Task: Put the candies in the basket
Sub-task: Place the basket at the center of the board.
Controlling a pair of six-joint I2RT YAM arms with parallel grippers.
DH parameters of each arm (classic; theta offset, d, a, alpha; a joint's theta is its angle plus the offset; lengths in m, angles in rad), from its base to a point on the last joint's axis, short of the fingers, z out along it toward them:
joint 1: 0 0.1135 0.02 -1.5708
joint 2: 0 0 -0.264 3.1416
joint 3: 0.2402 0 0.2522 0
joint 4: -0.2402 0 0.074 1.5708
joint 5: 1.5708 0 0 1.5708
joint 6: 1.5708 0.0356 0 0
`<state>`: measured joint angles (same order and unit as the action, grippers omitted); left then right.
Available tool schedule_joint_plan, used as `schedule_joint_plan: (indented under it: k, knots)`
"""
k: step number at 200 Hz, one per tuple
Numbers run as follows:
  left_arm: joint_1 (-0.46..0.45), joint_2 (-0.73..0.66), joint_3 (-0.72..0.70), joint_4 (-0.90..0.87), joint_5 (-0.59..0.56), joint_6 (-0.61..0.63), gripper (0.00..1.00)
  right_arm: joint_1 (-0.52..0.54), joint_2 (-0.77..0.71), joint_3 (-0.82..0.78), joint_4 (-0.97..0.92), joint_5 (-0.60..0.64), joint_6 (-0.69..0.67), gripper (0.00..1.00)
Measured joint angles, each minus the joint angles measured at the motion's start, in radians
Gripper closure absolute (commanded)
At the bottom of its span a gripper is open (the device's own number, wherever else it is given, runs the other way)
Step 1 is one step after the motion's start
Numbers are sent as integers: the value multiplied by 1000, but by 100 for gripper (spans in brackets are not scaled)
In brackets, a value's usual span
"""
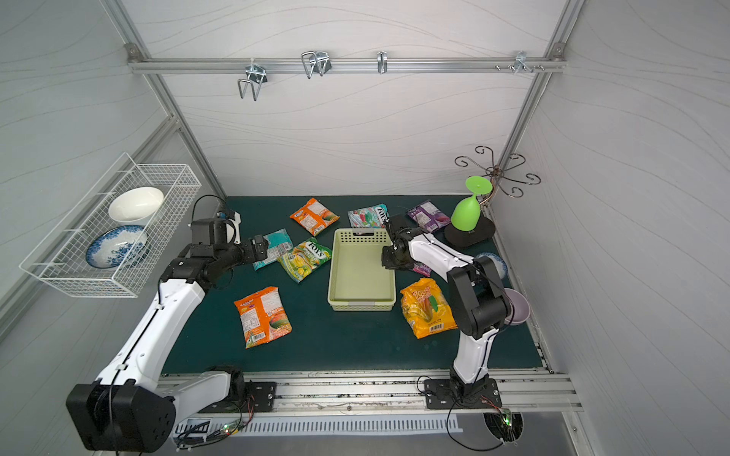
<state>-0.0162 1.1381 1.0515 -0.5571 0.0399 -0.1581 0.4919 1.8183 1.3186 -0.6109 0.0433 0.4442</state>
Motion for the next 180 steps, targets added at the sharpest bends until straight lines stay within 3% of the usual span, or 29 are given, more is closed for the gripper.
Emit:
schedule_joint_plan:
  k: [35, 110, 180]
  knots:
    - [0, 0, 0, 0, 23, -15, 2, -4, -55, -5, -34, 9, -24, 50]
    - [-3, 23, -99, 61, 66, -87, 5, -63, -333, -107, -72, 28, -89, 27]
    - [-4, 63, -168, 131, 108, -173, 10, -94, -554, -227, -86, 37, -153, 13]
